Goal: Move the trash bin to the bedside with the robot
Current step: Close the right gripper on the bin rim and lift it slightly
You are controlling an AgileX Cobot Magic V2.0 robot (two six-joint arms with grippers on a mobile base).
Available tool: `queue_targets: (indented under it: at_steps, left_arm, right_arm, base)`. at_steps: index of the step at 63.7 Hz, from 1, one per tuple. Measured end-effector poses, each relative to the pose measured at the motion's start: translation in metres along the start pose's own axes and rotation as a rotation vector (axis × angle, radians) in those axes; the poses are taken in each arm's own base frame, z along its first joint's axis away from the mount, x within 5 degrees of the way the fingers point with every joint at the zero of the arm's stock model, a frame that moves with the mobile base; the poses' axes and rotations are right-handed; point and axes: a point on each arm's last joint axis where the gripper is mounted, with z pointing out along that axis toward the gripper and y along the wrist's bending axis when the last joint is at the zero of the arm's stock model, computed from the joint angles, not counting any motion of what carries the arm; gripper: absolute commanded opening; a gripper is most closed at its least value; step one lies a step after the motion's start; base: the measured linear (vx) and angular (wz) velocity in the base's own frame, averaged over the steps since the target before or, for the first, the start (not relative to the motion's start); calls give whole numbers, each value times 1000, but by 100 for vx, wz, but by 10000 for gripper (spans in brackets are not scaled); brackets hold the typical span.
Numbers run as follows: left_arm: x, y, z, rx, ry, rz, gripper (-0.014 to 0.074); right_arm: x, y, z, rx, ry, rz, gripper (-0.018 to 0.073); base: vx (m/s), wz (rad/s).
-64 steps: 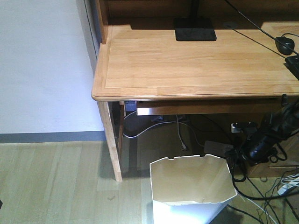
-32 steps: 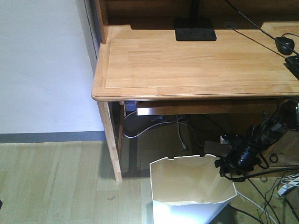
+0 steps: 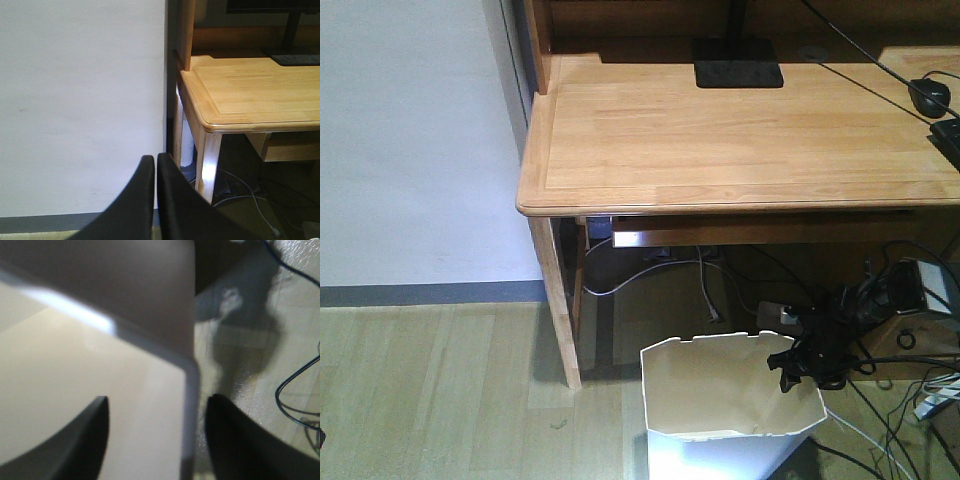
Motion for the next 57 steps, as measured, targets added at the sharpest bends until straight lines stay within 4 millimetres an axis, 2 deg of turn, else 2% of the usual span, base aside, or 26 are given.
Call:
queue_targets:
  at_steps: [7, 8, 26, 33, 42, 57]
  left_arm:
    - [0, 0, 0, 0, 0, 0, -6]
    - [0, 0, 0, 0, 0, 0, -6]
    - [0, 0, 0, 0, 0, 0, -6]
    - [0, 0, 0, 0, 0, 0, -6]
    - [0, 0, 0, 0, 0, 0, -6]
    - [0, 0, 0, 0, 0, 0, -6]
  right_arm:
    - [-2, 0, 2, -8, 9, -1, -9]
    - [-3, 0, 2, -7, 7, -3, -17]
    - [-5, 6, 0, -84, -29, -59, -9]
    - [-7, 11, -9, -130, -75, -74, -6]
    - [-9, 19, -35, -155, -143, -88, -6]
    - [5, 31, -81, -158, -198, -114, -6]
  base:
    - [0, 0]
    - [0, 0]
    - [0, 0]
    - [0, 0]
    - [0, 0]
    - [0, 0]
